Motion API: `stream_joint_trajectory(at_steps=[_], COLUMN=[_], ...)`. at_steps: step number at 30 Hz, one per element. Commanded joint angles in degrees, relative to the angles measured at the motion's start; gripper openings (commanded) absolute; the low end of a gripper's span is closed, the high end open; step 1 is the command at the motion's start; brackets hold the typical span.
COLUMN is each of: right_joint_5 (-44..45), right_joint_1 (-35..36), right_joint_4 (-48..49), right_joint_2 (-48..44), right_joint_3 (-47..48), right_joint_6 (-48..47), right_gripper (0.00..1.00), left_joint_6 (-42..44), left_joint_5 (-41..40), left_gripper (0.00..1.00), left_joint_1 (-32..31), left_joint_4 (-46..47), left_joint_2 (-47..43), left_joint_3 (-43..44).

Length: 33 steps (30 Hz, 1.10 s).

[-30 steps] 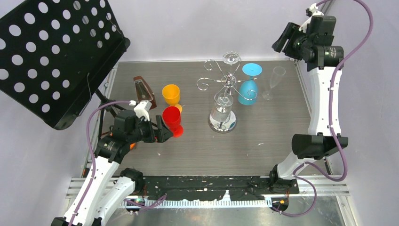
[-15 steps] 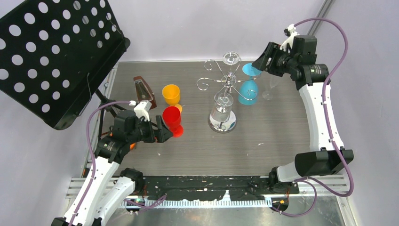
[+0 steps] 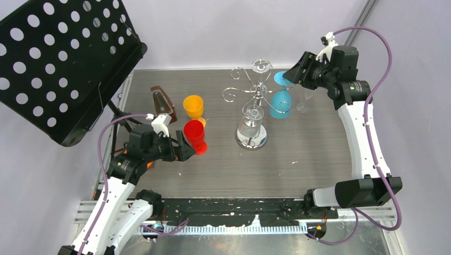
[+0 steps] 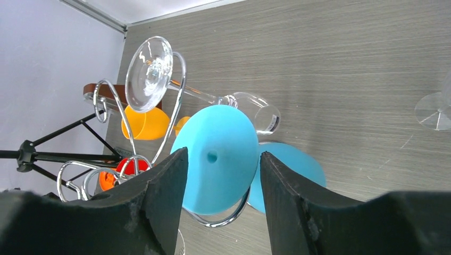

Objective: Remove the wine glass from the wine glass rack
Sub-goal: Pick up the wine glass from the wine rack.

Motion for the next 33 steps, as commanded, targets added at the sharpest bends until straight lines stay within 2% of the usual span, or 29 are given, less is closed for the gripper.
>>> stream_joint_trajectory(at_steps=[1, 11, 18, 27, 33], right_joint_5=[-2.0, -3.9, -4.9, -5.1, -5.1], right_joint_1=[0.2, 0.2, 0.2, 0.2, 0.2], right_joint_4=[4.6, 7.2, 9.2, 11.1, 11.3], right_joint_2=[-2.7, -4.3, -5.5, -6.1, -6.2], right_joint_3=[-0.8, -2.1, -3.9, -4.9, -5.4], right_joint_6=[1.6, 3.6, 4.8, 5.4, 5.0], right_gripper=[0.57, 0.51, 0.43, 0.42, 0.45], left_joint_6=[0.4, 0.4, 0.4, 0.4, 0.4], left_joint_5=[0.8, 0.8, 0.7, 0.8, 0.8], left_gripper=[0.93, 0.93, 0.93, 0.93, 0.93], left_joint_1=[0.4, 0.4, 0.4, 0.4, 0.4], left_joint_4=[2.4, 2.4, 2.4, 2.4, 2.4], left_joint_2=[-0.6, -0.8, -0.9, -0.9, -0.8], left_joint_3=[0.0, -0.1, -0.1, -0.1, -0.2])
